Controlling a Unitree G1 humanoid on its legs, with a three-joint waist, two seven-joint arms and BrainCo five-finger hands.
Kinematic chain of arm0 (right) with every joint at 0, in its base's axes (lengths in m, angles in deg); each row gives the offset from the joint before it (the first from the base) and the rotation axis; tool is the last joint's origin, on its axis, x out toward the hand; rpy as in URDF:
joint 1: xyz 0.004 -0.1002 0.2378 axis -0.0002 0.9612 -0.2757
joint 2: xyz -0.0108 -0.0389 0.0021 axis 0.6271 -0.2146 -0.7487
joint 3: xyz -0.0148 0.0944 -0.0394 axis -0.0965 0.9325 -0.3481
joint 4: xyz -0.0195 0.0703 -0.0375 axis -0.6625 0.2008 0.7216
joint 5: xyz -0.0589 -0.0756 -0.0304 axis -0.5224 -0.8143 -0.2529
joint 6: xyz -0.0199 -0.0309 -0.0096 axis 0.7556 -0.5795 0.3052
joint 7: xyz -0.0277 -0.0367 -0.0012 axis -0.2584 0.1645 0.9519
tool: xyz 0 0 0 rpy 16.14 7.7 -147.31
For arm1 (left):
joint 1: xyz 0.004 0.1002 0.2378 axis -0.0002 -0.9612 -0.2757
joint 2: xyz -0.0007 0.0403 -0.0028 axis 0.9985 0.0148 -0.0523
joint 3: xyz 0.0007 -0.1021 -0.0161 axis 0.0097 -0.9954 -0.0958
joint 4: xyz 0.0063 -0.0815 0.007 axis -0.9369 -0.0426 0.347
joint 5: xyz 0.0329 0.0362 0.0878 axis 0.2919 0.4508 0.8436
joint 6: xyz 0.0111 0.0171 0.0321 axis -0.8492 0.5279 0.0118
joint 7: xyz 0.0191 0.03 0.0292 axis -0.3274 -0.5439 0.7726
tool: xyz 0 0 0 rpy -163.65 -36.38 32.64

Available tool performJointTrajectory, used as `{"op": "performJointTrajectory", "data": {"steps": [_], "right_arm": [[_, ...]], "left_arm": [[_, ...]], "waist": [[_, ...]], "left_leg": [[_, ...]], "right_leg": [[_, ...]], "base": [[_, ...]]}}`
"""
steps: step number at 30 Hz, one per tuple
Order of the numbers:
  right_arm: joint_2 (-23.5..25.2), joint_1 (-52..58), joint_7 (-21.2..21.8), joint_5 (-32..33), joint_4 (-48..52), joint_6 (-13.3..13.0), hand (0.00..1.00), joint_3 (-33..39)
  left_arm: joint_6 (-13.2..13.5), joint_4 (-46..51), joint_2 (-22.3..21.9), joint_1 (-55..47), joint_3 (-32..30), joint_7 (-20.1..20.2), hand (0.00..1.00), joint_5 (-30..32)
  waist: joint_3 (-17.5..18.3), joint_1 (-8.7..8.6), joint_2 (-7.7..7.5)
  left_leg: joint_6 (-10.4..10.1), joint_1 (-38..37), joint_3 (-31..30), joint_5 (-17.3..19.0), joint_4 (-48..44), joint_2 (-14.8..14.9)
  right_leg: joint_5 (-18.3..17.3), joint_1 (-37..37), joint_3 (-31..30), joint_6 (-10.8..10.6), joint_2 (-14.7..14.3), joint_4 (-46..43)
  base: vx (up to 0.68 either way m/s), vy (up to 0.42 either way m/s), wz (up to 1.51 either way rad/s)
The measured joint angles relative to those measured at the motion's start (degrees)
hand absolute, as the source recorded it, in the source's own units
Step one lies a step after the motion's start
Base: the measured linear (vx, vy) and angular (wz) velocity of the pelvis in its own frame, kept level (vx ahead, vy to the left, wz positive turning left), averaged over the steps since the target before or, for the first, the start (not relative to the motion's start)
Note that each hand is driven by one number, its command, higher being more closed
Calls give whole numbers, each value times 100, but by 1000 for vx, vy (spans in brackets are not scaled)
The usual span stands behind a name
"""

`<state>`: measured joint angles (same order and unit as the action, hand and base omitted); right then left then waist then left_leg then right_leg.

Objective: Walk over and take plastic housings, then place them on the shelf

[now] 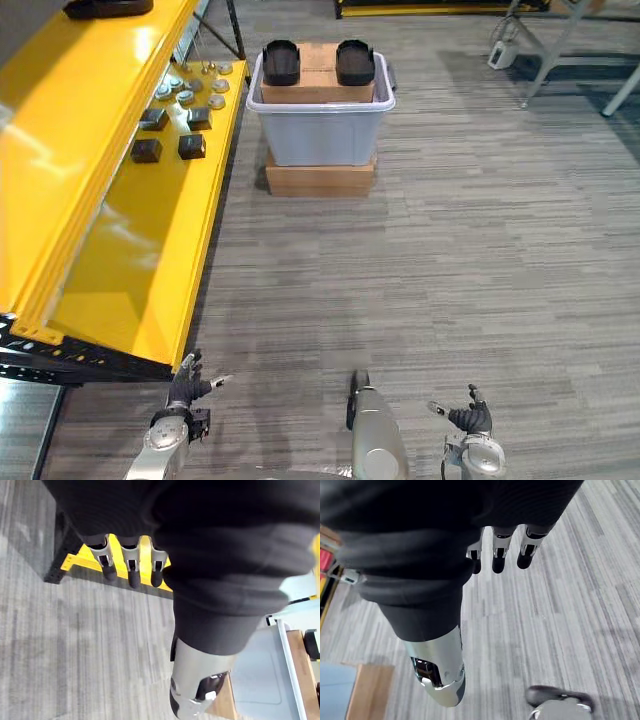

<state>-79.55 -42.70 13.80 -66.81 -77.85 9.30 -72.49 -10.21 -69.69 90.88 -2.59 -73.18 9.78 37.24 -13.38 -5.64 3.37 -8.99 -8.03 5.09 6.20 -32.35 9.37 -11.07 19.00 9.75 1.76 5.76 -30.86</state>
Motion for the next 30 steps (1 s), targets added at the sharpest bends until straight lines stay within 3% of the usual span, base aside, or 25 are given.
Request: {"op": "performJointTrajectory", "data": {"steps": [1, 2, 3, 4, 7, 8, 10, 11, 13, 14, 15, 16, 17, 18, 20, 21, 23, 25, 27, 28, 29, 30], "right_arm": [[22, 39, -3, 44, -5, 1, 0, -10], [50, 45, -7, 68, -3, -5, 0, -10], [98, 56, -21, 167, -16, -44, 0, -7], [108, 57, -22, 197, -26, -61, 0, -8], [108, 40, -22, 239, -37, -72, 0, 20], [130, -36, -22, 238, -187, -64, 0, 66], [134, -28, -26, 238, -259, -62, 0, 120], [124, -9, -28, 236, -282, -62, 0, 114], [186, 25, -39, 236, -390, -52, 0, 90], [274, 56, -37, 236, -419, -52, 0, 87], [326, 126, -35, 236, -422, -52, 0, 82], [333, 147, -33, 235, -487, -50, 0, 85], [347, 162, -33, 233, -526, -50, 0, 84], [409, 173, -32, 233, -598, -49, 0, 83], [471, 210, -25, 233, -681, -47, 0, 52], [501, 191, -16, 232, -725, -23, 0, 1], [490, 128, -12, 227, -688, -30, 0, -79], [397, 51, -13, 228, -679, -64, 0, -168], [343, 11, -13, 229, -673, -71, 0, -168], [331, 16, -18, 231, -672, -67, 0, -164], [333, 47, -18, 231, -673, -64, 0, -164], [306, 101, -20, 230, -708, -51, 0, -148]], "left_arm": [[9, -39, -41, -26, -9, 4, 0, -31], [10, -62, -43, -51, -9, 5, 0, -50], [1, -106, -48, -82, -9, 7, 0, -111], [1, -105, -50, -117, -7, 6, 0, -125], [0, -84, -66, -211, -32, 2, 0, -232], [-23, -88, -99, -303, -42, 1, 0, -243], [-26, -87, -158, -326, -41, 0, 0, -256], [-25, -90, -204, -325, -32, -1, 0, -268], [-32, -135, -179, -324, -33, -5, 0, -280], [-45, -146, -153, -330, -35, -5, 0, -281], [-52, -159, -158, -235, -23, -1, 0, -280], [-53, -201, -205, -152, -1, 6, 0, -279], [-53, -209, -210, -159, -1, 6, 0, -279], [-64, -231, -154, -221, 0, 4, 0, -279], [-105, -302, -78, -231, 2, -3, 0, -282], [-128, -330, -42, -250, 2, -7, 0, -286], [-129, -331, -17, -284, 2, -14, 0, -336], [-122, -330, -37, -238, 16, -11, 0, -392], [-118, -334, -57, -189, 14, -11, 0, -407], [-108, -339, -41, -151, 13, -12, 0, -405], [-101, -346, -28, -133, 12, -11, 0, -404], [-98, -491, -1, -61, -8, -16, 0, -402]], "waist": [[-51, 78, -8], [-59, 137, 0], [-83, 200, -63], [-82, 226, -104], [-92, 365, -127], [-112, 470, -146], [-110, 517, -142], [-101, 518, -70], [-55, 589, -61], [21, 642, -209], [73, 627, -361], [69, 620, -389], [73, 621, -419], [70, 618, -548], [70, 567, -612], [64, 509, -603], [46, 486, -526], [25, 453, -335], [-15, 351, -212], [-5, 294, -204], [0, 279, -260], [-41, 262, -290]], "left_leg": [[20, 608, 184, -45, -1663, 436], [119, 780, 323, 33, -2247, 599], [392, 1079, 522, 204, -2921, 757], [465, 1242, 640, 252, -2993, 760], [594, 2045, 1053, 481, -1905, 580], [538, 2260, 965, 443, -320, 236], [309, 2214, 680, 238, 1026, -67], [194, 2221, 382, -15, 2220, -233], [481, 2223, 298, -651, 2118, -282], [634, 2259, 281, -787, 2000, -447], [815, 2383, 268, -696, 1752, -601], [974, 2438, 311, -440, 1488, -666], [999, 2404, 323, -291, 1382, -691], [1086, 2172, 339, -5, 1260, -864], [1208, 1863, 261, 287, 1177, -1009], [1258, 1555, 198, 442, 1187, -1048], [1262, 938, 132, 524, 1526, -1043], [1254, 326, 54, 518, 1937, -876], [1203, 106, -31, 549, 2042, -694], [1030, 10, -34, 650, 2050, -595], [906, -52, -27, 724, 2047, -581], [630, -220, -53, 903, 2046, -512]], "right_leg": [[-16, -709, 78, 60, -232, 550], [-10, -1013, 88, 108, -326, 770], [-10, -1580, 100, 155, -420, 1163], [-16, -1803, 96, 167, -431, 1355], [9, -2512, -90, 153, -483, 2017], [12, -2790, -266, 139, -444, 2252], [-30, -2977, -393, 64, -405, 2465], [-149, -3224, -500, -78, -437, 2664], [-345, -3398, -685, -188, -425, 2671], [-494, -3370, -770, -262, -282, 2576], [-607, -3263, -819, -292, -96, 2269], [-642, -3015, -844, -347, 6, 1651], [-660, -2855, -853, -380, 52, 1170], [-524, -2365, -883, -1006, 272, -293], [-39, -1842, -1002, -1759, 441, -1783], [-134, -1491, -1000, -1704, 444, -2620], [-431, -1073, -769, -1341, 442, -2888], [-771, -650, -199, -719, 412, -1865], [-716, -312, -200, -701, 307, -721], [-306, -203, -335, -719, 291, 300], [57, -179, -409, -707, 284, 780], [1116, -300, -443, -501, 263, 994]], "base": [[463, -273, 17], [517, -276, -9], [321, -143, -17], [366, -146, -16], [416, -48, -37], [424, 29, -60], [360, 96, -55], [499, 250, -51], [460, 235, -52], [408, 143, -29], [512, 163, -10], [515, 169, 4], [601, 214, 10], [497, 166, 14], [572, 136, 36], [627, 90, 36], [513, 27, 20], [469, -71, 24], [415, -156, 43], [408, -183, 54], [521, -273, 48], [362, -197, 20]]}}
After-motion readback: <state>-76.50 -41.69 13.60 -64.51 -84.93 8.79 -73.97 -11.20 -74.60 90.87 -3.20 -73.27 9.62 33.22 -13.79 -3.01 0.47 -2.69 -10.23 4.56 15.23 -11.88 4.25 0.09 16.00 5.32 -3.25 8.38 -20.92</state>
